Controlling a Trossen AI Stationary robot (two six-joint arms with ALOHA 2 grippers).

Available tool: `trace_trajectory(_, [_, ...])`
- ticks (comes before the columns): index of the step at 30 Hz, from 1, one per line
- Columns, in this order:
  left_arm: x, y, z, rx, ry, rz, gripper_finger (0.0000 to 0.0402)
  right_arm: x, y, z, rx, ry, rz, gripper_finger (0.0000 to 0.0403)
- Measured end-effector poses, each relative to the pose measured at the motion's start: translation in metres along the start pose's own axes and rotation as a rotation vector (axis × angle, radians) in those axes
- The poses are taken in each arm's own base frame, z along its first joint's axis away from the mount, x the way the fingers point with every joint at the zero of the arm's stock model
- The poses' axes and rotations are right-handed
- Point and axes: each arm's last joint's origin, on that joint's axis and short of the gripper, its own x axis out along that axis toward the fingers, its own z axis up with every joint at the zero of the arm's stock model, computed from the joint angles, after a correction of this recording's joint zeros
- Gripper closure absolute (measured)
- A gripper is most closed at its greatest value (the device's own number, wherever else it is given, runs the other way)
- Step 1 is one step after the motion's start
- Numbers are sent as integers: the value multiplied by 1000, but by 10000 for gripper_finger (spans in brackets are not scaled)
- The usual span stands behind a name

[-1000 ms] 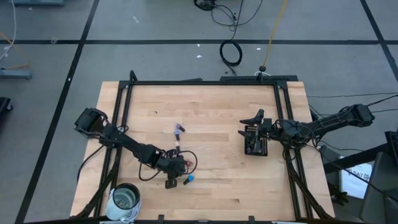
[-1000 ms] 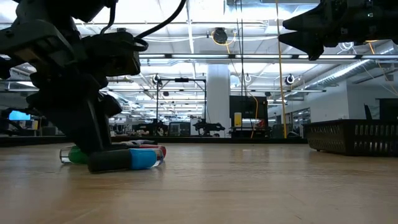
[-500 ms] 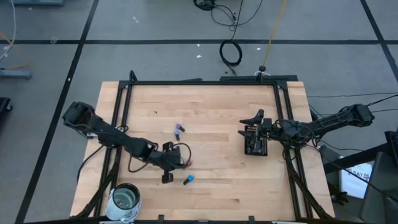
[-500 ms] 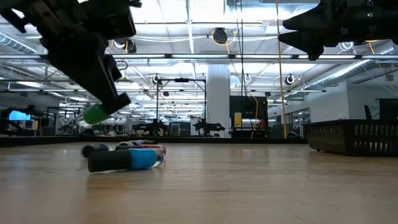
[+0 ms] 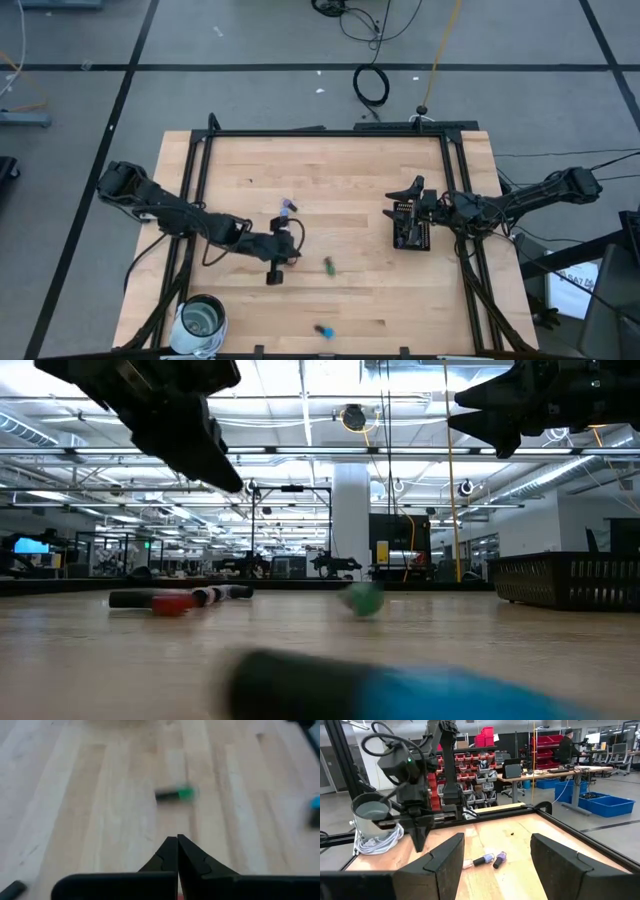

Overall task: Pick & Place Nail Polish
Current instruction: Put the green nail polish into the black basket

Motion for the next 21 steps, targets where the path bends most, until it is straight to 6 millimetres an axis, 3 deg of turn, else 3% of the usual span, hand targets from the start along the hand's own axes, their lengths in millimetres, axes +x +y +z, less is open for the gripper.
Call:
trace_trajectory(14, [12,21,1,-40,13,63,393,0,0,-2,3,23,-2,188])
trace_trajectory(21, [13,30,6,-59,-19,82,394,-1,-2,-22,-15,210,-27,188])
